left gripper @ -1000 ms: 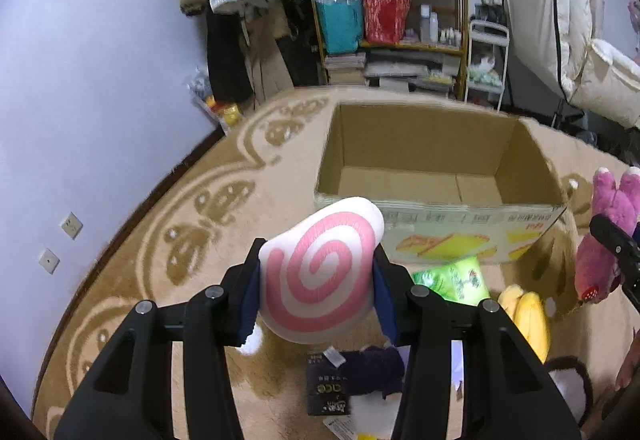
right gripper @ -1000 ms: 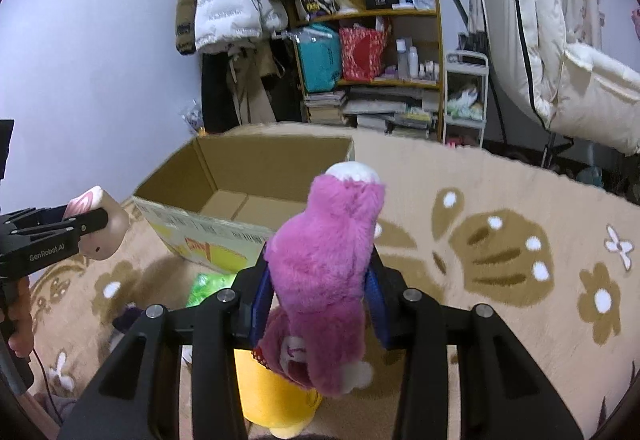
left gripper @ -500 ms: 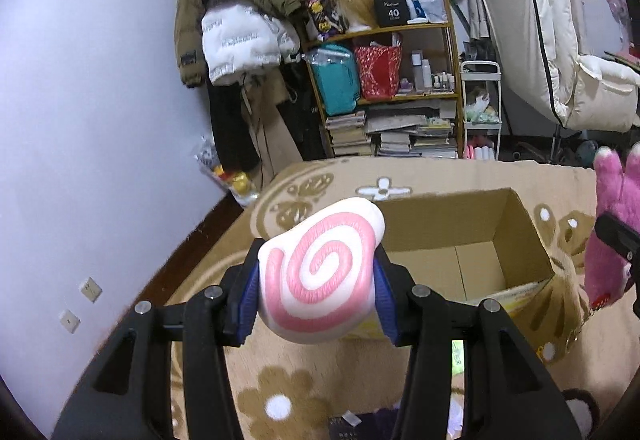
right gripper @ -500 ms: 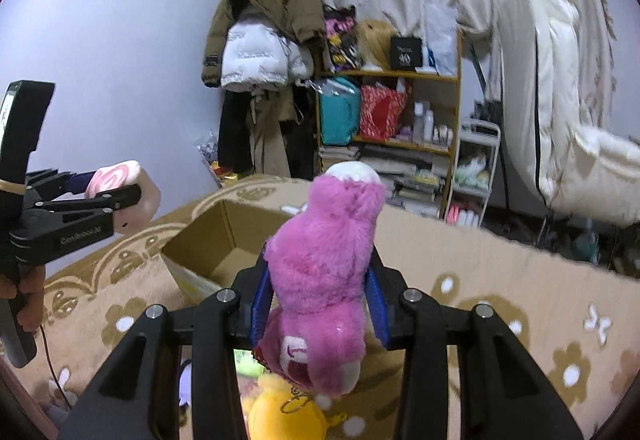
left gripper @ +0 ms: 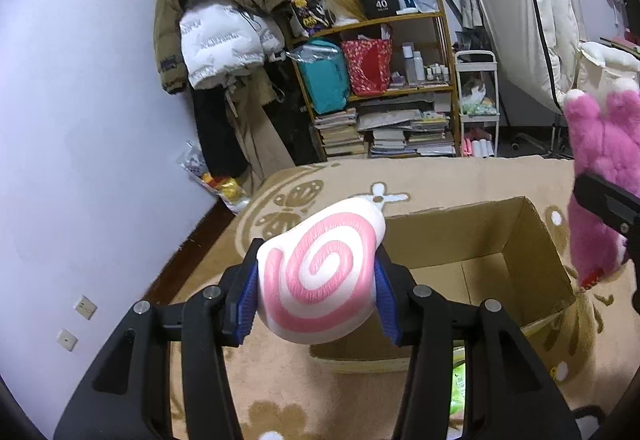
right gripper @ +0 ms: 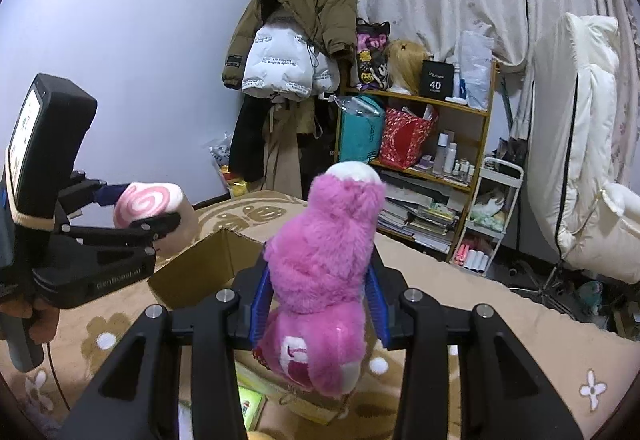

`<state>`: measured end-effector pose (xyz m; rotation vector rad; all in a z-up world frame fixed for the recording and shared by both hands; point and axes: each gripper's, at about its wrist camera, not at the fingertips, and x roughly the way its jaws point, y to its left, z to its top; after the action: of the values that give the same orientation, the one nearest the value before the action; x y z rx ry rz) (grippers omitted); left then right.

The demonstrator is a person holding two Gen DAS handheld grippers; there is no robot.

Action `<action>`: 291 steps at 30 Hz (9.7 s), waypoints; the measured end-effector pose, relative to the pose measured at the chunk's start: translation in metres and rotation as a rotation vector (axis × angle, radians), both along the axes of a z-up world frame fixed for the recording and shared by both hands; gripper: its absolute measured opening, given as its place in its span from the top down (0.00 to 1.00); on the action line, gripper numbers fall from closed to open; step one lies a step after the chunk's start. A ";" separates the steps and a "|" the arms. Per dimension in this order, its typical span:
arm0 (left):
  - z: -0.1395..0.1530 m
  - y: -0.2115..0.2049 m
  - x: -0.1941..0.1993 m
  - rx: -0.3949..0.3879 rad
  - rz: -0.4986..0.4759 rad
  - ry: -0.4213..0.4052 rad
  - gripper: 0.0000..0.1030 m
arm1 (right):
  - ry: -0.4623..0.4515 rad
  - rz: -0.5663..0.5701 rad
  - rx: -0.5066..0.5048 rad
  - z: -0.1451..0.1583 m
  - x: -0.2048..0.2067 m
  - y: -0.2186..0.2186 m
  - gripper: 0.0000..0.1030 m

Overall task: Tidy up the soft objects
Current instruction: 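Lift the swirl cushion with the left tool while the right tool drops the pink bear into the box, then withdraw both open tools from the box back toward the remaining toys, then grasp the penguin plush with the left tool while the right tool grasps the yellow duck, then carry the penguin with the left tool while the right tool carries the duck, dropping both into the box, then withdraw both open tools from the box toward the green tissue pack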

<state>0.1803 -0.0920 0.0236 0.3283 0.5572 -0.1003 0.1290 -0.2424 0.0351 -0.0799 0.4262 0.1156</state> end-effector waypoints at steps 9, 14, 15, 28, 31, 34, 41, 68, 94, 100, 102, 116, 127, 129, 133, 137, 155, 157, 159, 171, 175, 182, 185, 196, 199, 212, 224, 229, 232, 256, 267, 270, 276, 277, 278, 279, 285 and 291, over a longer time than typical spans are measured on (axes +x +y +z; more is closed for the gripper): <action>-0.032 -0.001 0.027 -0.073 -0.039 0.100 0.48 | 0.123 0.012 0.111 -0.049 0.025 -0.017 0.57; -0.043 -0.003 0.030 -0.096 -0.047 0.123 0.41 | 0.168 0.013 0.187 -0.062 0.031 -0.029 0.50; -0.044 -0.004 0.031 -0.094 -0.046 0.120 0.40 | 0.169 0.013 0.185 -0.062 0.031 -0.030 0.47; -0.045 0.006 0.029 -0.097 -0.003 0.126 0.08 | 0.196 -0.041 0.181 -0.058 0.032 -0.041 0.08; -0.041 0.010 0.028 -0.109 0.017 0.136 0.06 | 0.210 -0.065 0.167 -0.061 0.027 -0.040 0.01; -0.037 0.015 0.025 -0.133 0.014 0.138 0.04 | 0.213 -0.072 0.159 -0.060 0.024 -0.038 0.00; -0.032 0.033 0.017 -0.175 0.056 0.182 0.04 | 0.222 -0.063 0.164 -0.053 0.017 -0.034 0.00; -0.008 0.052 -0.079 -0.152 0.076 0.238 0.04 | 0.235 -0.044 0.191 -0.036 -0.078 -0.010 0.00; -0.076 0.042 -0.086 -0.084 0.037 0.426 0.04 | 0.462 -0.069 0.208 -0.115 -0.070 -0.005 0.00; -0.097 0.032 -0.084 -0.064 0.002 0.480 0.04 | 0.511 -0.075 0.235 -0.126 -0.065 -0.013 0.00; -0.101 0.028 -0.085 -0.051 -0.007 0.488 0.04 | 0.529 -0.081 0.267 -0.130 -0.063 -0.018 0.00; -0.123 0.001 -0.086 -0.020 -0.093 0.551 0.04 | 0.609 -0.090 0.332 -0.150 -0.052 -0.026 0.00; -0.140 -0.020 -0.082 -0.004 -0.134 0.604 0.04 | 0.629 -0.103 0.367 -0.157 -0.045 -0.032 0.00; -0.144 -0.020 -0.080 -0.003 -0.135 0.617 0.04 | 0.635 -0.103 0.370 -0.159 -0.043 -0.032 0.00; -0.152 -0.025 -0.077 0.022 -0.139 0.632 0.04 | 0.660 -0.106 0.371 -0.164 -0.040 -0.033 0.00; -0.161 -0.029 -0.076 0.059 -0.137 0.627 0.04 | 0.681 -0.101 0.380 -0.172 -0.039 -0.031 0.00; -0.190 -0.029 -0.056 0.131 -0.089 0.662 0.04 | 0.718 -0.084 0.373 -0.186 -0.031 -0.019 0.09; -0.191 -0.028 -0.055 0.126 -0.086 0.658 0.04 | 0.720 -0.085 0.368 -0.186 -0.032 -0.020 0.09; -0.192 -0.026 -0.052 0.115 -0.083 0.661 0.04 | 0.722 -0.087 0.368 -0.187 -0.031 -0.020 0.09; -0.194 -0.017 -0.047 0.105 -0.108 0.639 0.15 | 0.691 -0.080 0.347 -0.180 -0.032 -0.020 0.28; -0.191 -0.015 -0.047 0.092 -0.106 0.633 0.18 | 0.659 -0.063 0.334 -0.174 -0.032 -0.016 0.41; -0.181 -0.004 -0.043 0.053 -0.063 0.596 0.19 | 0.605 -0.054 0.313 -0.162 -0.032 -0.013 0.49; -0.171 0.003 -0.042 0.025 -0.039 0.560 0.19 | 0.572 -0.045 0.327 -0.154 -0.034 -0.015 0.49; -0.124 0.034 -0.045 -0.099 0.012 0.414 0.19 | 0.430 -0.044 0.339 -0.115 -0.049 -0.023 0.49; -0.107 0.036 -0.052 -0.100 0.012 0.370 0.19 | 0.380 -0.038 0.326 -0.100 -0.054 -0.022 0.49; -0.041 0.038 -0.064 -0.153 -0.004 0.182 0.19 | 0.214 -0.021 0.284 -0.051 -0.059 -0.012 0.49; 0.004 0.029 -0.028 -0.165 0.006 0.013 0.19 | 0.153 -0.019 0.253 -0.030 -0.034 -0.012 0.49; 0.012 0.027 -0.007 -0.160 -0.001 0.015 0.19 | 0.136 -0.027 0.237 -0.027 -0.017 -0.017 0.49; 0.014 0.024 0.002 -0.142 -0.017 0.020 0.19 | 0.118 -0.027 0.225 -0.025 -0.009 -0.021 0.49; -0.030 -0.002 0.029 -0.132 -0.077 0.139 0.17 | 0.154 0.055 0.220 -0.067 0.011 -0.021 0.44; -0.041 -0.004 0.033 -0.162 -0.081 0.163 0.16 | 0.184 0.052 0.222 -0.071 0.015 -0.020 0.33; -0.044 -0.002 0.035 -0.159 -0.069 0.172 0.16 | 0.192 0.045 0.222 -0.073 0.015 -0.020 0.24; -0.047 0.003 0.037 -0.157 -0.061 0.191 0.15 | 0.207 0.052 0.190 -0.071 0.014 -0.017 0.12; -0.047 0.003 0.037 -0.139 -0.056 0.193 0.15 | 0.205 0.049 0.199 -0.069 0.013 -0.018 0.12; -0.047 0.003 0.037 -0.128 -0.050 0.191 0.15 | 0.208 0.050 0.208 -0.068 0.013 -0.019 0.12; -0.045 0.004 0.035 -0.122 -0.049 0.188 0.11 | 0.218 0.047 0.217 -0.068 0.013 -0.019 0.11; -0.035 0.014 0.023 -0.140 -0.026 0.191 0.00 | 0.249 0.017 0.230 -0.063 0.006 -0.020 0.02; -0.024 0.029 0.001 -0.136 -0.002 0.210 0.00 | 0.281 0.007 0.239 -0.058 -0.014 -0.011 0.01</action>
<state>0.1815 -0.0629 -0.0008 0.1868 0.7540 -0.1750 0.1147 -0.2535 -0.0226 0.1720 0.6894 0.1845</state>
